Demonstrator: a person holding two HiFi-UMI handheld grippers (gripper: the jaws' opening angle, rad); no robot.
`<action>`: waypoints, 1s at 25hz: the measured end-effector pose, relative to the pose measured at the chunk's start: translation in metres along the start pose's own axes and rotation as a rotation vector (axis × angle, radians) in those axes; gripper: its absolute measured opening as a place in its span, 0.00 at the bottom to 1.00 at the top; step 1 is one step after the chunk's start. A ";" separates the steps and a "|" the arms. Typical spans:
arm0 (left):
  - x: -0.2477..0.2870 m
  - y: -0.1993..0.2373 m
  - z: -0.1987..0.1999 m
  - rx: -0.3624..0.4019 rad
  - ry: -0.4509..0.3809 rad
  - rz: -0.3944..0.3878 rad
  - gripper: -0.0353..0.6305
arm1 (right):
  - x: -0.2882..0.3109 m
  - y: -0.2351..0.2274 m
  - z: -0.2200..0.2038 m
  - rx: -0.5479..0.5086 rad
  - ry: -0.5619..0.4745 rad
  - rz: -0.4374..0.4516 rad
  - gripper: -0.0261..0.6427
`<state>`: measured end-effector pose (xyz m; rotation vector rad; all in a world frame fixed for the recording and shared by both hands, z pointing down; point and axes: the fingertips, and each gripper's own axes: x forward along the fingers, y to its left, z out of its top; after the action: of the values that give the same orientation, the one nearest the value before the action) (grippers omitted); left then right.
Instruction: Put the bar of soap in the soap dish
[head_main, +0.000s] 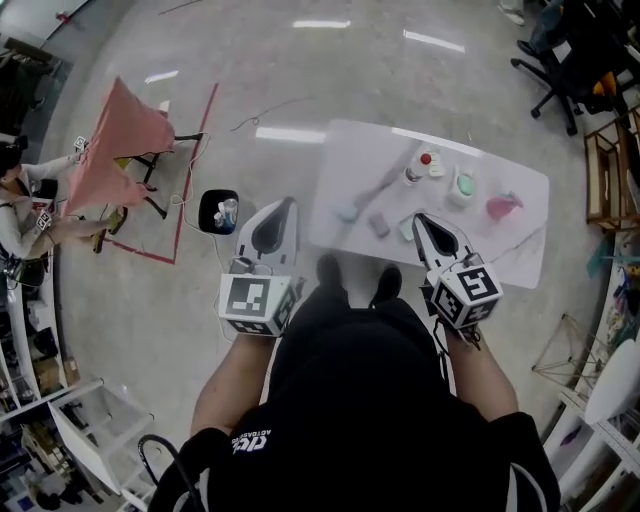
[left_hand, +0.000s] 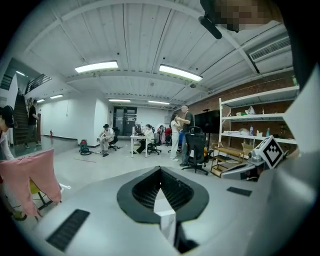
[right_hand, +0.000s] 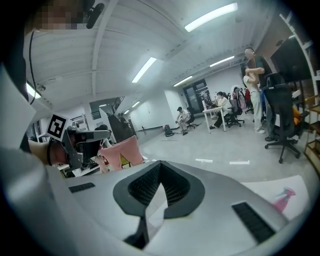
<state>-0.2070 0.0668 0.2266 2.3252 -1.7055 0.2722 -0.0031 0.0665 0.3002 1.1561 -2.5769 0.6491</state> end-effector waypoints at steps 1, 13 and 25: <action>0.003 0.007 0.001 0.005 -0.004 -0.013 0.07 | 0.007 0.006 0.002 0.003 0.002 0.003 0.06; 0.057 0.084 0.006 0.022 0.001 -0.174 0.06 | 0.088 0.035 -0.014 0.054 0.093 -0.137 0.06; 0.112 0.080 -0.026 -0.028 0.056 -0.256 0.06 | 0.135 -0.007 -0.064 0.109 0.210 -0.143 0.06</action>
<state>-0.2501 -0.0496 0.2909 2.4562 -1.3584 0.2605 -0.0835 0.0068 0.4108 1.2207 -2.2865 0.8389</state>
